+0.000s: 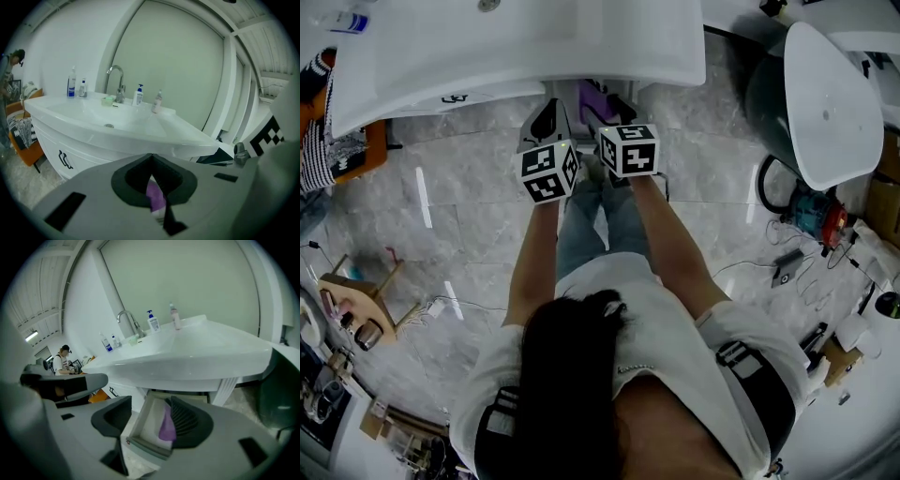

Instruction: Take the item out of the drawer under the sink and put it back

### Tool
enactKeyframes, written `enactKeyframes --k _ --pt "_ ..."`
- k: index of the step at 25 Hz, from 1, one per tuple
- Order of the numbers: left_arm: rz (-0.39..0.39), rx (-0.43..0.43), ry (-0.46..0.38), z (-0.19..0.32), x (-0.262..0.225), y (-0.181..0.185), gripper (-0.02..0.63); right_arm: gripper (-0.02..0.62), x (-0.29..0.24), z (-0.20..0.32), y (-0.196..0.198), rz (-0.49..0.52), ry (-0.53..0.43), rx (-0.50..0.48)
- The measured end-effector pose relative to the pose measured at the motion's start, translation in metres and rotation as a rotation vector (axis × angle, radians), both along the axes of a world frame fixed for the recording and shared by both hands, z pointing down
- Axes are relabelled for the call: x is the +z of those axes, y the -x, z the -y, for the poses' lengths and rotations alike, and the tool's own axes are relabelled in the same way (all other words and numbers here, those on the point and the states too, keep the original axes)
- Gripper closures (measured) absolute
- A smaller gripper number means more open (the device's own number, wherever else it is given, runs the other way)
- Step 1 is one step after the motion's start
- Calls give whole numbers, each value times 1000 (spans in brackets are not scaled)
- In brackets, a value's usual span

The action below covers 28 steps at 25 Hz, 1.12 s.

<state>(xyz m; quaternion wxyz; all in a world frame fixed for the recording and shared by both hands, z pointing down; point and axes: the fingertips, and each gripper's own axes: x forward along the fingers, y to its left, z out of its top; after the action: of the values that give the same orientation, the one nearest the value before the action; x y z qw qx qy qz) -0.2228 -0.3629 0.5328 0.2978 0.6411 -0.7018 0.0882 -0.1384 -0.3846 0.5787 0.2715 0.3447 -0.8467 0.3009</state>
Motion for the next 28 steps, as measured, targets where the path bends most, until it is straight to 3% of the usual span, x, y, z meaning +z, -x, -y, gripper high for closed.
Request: enactKeyframes --k 9,14,23,28 --pt "-7 -23 42 9 38 15 603 318 57 9 15 -78 53 -40" --pt "10 15 59 23 57 17 603 318 95 19 18 -135 82 -61" --pt "14 18 50 36 71 21 603 318 146 20 15 -177 183 -56" --pt "27 10 27 37 66 17 603 310 168 19 15 -207 217 -115"
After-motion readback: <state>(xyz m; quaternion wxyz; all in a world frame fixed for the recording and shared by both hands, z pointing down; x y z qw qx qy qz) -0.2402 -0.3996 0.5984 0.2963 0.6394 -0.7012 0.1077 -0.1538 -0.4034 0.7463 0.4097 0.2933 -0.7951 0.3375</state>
